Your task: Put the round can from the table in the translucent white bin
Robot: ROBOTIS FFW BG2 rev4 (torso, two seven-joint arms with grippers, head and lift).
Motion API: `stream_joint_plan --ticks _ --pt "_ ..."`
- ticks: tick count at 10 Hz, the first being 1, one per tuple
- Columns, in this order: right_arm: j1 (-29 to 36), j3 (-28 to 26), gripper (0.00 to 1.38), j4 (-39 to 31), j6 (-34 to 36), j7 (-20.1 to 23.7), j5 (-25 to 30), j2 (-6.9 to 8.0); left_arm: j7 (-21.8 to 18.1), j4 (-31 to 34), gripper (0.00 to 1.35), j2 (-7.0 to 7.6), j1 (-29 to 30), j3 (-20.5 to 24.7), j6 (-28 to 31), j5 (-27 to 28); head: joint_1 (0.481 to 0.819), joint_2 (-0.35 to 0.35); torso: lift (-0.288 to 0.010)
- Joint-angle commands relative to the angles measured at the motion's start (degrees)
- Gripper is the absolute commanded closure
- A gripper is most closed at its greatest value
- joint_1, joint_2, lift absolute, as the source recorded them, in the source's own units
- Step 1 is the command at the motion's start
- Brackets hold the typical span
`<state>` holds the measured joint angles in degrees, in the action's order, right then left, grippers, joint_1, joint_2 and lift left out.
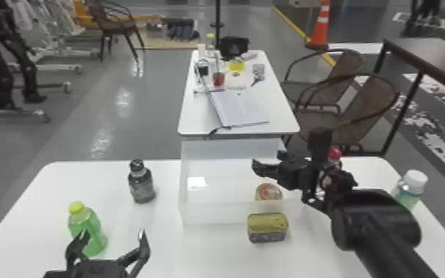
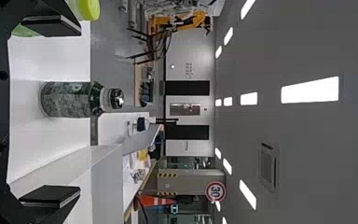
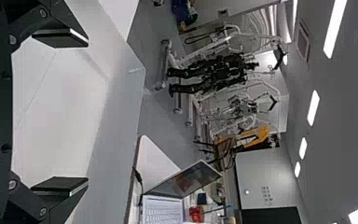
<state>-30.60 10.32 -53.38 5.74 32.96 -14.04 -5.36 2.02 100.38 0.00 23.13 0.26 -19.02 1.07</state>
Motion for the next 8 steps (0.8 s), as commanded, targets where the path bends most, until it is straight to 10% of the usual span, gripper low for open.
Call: stream_joint_plan --ticks 1,8 --pt "7.2 -1.6 0.23 -16.4 0.0 -6.4 -0.5 -0.88 0.0 0.1 0.11 -0.15 0.2 0.2 -0.5 0.0 0.549 0.000 -0.100" --pt "45.0 -7.9 0.23 -51.2 -11.8 -27.0 -0.2 -2.72 0.0 0.3 0.11 -0.15 0.9 1.7 -2.6 -0.4 0.549 0.000 -0.100"
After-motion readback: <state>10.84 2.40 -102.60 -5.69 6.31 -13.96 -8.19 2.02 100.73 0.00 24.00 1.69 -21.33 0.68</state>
